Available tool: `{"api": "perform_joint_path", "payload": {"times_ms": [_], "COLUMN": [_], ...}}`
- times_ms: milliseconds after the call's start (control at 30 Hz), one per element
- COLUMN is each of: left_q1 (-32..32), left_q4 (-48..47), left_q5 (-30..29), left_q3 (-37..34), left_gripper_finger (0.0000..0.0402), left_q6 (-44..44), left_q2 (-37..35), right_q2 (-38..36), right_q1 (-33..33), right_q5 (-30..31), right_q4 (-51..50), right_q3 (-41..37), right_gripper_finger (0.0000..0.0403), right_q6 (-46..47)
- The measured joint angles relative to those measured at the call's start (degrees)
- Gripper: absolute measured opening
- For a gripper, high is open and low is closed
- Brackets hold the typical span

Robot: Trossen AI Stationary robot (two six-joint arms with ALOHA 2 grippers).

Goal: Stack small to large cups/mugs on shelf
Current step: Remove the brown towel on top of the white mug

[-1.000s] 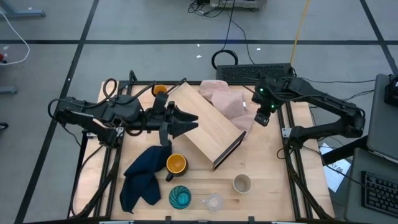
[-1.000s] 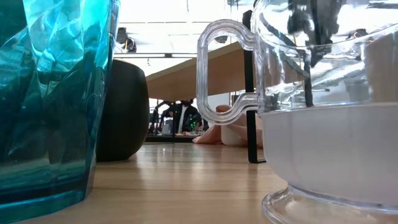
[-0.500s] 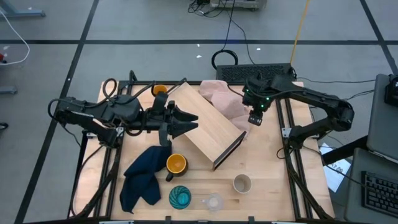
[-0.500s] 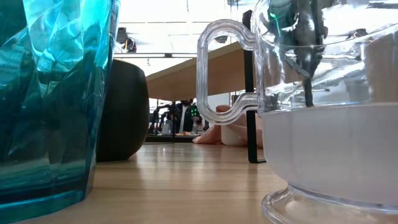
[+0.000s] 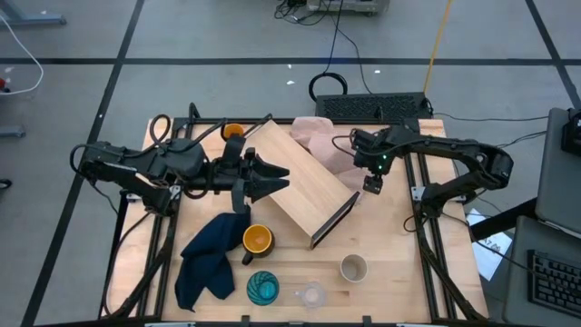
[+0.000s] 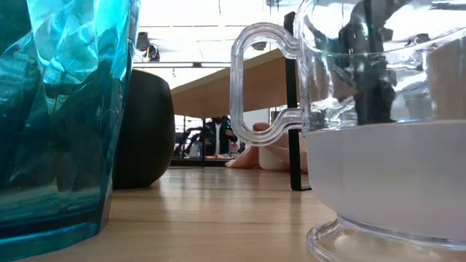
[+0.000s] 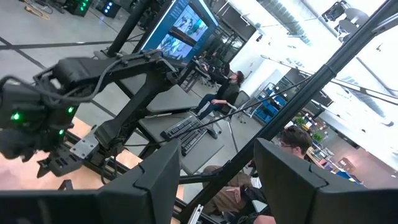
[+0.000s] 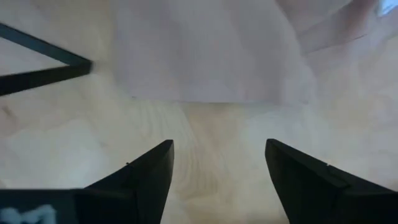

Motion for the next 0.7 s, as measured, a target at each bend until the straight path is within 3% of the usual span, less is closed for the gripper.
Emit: {"api": "perform_joint_path", "payload": {"times_ms": [200,700], "left_q1": [0.0,0.0], "left_q4": [0.1,0.1], "left_q5": [0.0,0.0], "left_q3": [0.0,0.0], "left_gripper_finger": [0.0205,0.0205], "left_q6": [0.0,-1.0], "left_q2": [0.0,0.0], "right_q2": [0.0,0.0], "right_q1": [-0.1,-0.1], "right_q5": [0.0,2.8], "right_q4": [6.8,16.1], "right_q3": [-6.0,-7.2], "right_gripper_finger": [0.0239,0.0238], "right_q6": [0.5,2.1]}}
